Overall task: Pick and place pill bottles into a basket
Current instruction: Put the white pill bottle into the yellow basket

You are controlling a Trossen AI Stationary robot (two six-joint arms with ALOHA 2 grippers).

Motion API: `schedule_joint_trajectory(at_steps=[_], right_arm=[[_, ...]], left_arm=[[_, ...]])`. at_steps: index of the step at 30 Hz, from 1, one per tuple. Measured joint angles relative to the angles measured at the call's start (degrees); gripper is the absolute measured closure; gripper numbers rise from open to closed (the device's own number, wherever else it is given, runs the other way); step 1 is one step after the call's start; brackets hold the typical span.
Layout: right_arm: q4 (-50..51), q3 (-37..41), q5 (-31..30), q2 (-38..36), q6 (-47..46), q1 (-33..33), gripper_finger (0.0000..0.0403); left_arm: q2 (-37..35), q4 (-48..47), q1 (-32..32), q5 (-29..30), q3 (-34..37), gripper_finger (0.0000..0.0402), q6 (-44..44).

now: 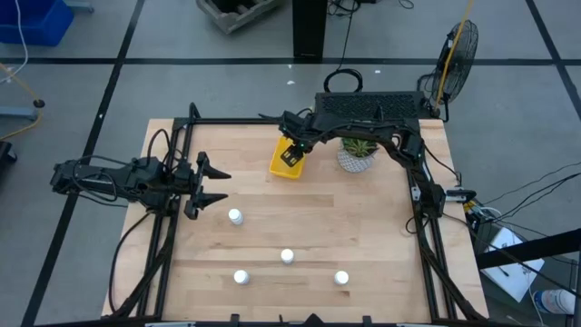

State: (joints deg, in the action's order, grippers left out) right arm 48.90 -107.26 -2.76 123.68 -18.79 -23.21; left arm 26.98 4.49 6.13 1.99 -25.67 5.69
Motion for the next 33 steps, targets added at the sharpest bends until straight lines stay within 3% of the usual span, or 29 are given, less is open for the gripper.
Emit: schedule_joint_trajectory(at_steps=[33], right_arm=[[-0.91, 0.01, -0.02, -0.39, 1.56, -0.19, 0.0177]], left_arm=[[0.02, 0.00, 0.00, 0.01, 0.00, 0.0128, -1.00]])
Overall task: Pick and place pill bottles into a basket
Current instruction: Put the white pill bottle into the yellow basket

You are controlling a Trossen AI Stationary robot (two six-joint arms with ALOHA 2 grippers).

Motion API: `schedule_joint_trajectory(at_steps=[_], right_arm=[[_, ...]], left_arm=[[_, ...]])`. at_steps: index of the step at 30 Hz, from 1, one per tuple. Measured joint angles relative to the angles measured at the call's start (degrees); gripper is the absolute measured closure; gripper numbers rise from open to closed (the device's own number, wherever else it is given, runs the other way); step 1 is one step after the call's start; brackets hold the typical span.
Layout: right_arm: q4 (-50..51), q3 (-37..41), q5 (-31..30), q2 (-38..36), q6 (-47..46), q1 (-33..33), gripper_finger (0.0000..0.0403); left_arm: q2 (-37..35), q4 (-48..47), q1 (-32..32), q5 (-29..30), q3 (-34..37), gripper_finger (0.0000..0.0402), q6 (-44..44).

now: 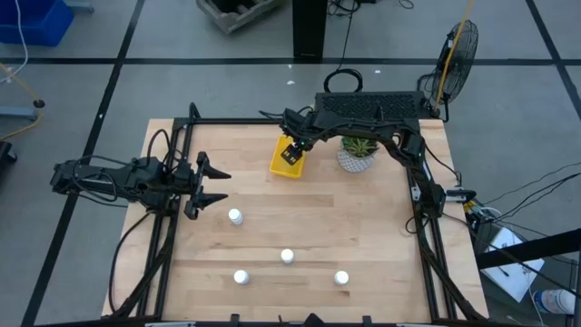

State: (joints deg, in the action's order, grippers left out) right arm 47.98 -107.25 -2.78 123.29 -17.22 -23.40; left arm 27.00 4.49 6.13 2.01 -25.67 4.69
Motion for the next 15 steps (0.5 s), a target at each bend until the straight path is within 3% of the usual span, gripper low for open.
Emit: schedule_joint_trajectory(at_steps=[5, 15], right_arm=[[-0.82, 0.01, 0.00, -1.21, -0.03, 0.76, 0.0175], [-3.21, 0.01, 0.06, -9.73, -2.52, 3.13, 0.0172]], left_arm=[[0.00, 0.36, 0.00, 0.01, 0.00, 0.0128, 0.71], [0.00, 2.54, 0.02, -0.49, 0.00, 0.0128, 24.09]])
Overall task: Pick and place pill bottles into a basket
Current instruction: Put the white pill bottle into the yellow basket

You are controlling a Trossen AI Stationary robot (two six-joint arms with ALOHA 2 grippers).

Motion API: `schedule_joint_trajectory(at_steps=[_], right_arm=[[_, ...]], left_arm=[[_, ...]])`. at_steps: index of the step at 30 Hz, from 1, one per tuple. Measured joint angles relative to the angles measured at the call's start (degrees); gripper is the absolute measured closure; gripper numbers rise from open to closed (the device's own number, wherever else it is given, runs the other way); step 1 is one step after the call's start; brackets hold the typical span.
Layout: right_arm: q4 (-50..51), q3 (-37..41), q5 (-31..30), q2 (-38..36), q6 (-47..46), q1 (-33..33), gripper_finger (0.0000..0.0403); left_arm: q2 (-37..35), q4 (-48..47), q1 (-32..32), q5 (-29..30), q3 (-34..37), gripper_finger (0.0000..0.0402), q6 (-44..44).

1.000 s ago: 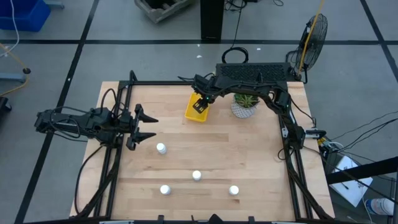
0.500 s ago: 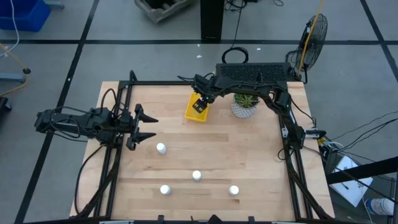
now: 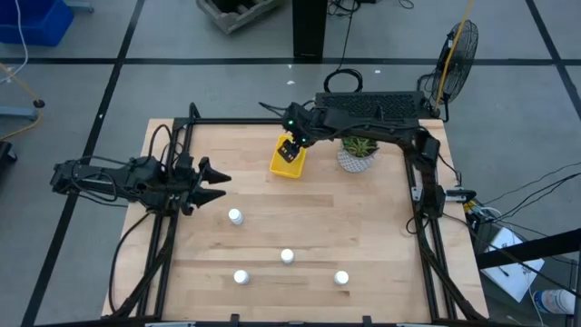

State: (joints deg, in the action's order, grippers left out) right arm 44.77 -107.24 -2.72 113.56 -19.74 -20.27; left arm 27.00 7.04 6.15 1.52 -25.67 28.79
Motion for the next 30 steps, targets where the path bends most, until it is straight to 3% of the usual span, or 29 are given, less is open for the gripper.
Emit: schedule_joint_trajectory(at_steps=[11, 15, 25, 30], right_arm=[[-1.21, 0.04, -0.15, -11.42, -0.46, 5.74, 0.0187], [-5.64, 4.48, -0.28, -17.10, 0.73, 9.62, 0.0194], [-40.93, 36.82, -1.74, -37.75, -10.70, 19.00, 0.0214], [-56.37, 54.00, -1.89, -45.83, -17.48, 21.79, 0.0216]], left_arm=[[0.00, 1.88, -0.02, 7.56, 0.00, 0.0128, 1.14], [0.00, 1.63, -0.01, 7.56, 0.00, 0.0128, -6.12], [-0.02, 1.84, 0.00, 6.47, 0.00, 0.0128, -7.59], [-0.02, -0.62, 0.00, 6.49, 0.00, 0.0128, -12.96]])
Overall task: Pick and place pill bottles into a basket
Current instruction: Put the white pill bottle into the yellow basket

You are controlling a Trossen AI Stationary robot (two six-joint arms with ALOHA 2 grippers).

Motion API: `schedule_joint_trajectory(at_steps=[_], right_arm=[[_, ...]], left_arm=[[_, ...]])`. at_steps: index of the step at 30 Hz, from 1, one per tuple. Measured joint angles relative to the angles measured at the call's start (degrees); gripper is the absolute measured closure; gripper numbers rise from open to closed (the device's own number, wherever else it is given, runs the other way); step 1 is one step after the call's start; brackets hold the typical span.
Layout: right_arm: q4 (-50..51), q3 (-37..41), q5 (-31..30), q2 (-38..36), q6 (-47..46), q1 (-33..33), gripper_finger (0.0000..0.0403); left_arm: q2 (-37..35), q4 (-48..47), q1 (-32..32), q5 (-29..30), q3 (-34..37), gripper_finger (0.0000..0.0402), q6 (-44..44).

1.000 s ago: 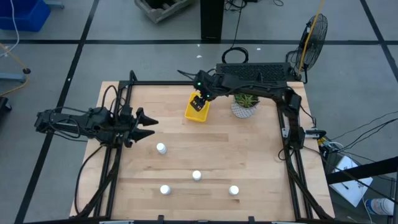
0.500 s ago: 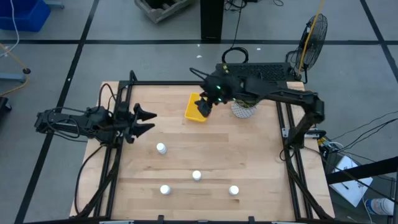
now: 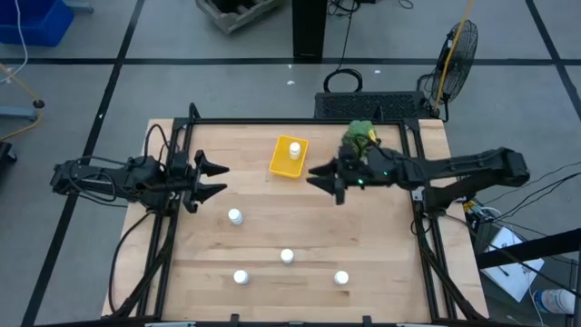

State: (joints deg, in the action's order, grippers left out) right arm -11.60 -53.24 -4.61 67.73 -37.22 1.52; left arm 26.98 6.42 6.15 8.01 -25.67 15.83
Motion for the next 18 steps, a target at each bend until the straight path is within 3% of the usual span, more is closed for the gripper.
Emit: schedule_joint_trajectory(at_steps=[10, 18], right_arm=[[-25.87, 23.99, -0.29, -5.55, -1.94, 6.03, 0.0216], [-31.08, 26.08, -7.35, -5.56, 2.36, 11.54, 0.0216]], left_arm=[[0.00, -2.60, -0.02, -1.00, 0.44, 0.0128, -5.04], [-2.64, 12.00, 0.23, -3.22, 11.44, 0.0128, -5.04]])
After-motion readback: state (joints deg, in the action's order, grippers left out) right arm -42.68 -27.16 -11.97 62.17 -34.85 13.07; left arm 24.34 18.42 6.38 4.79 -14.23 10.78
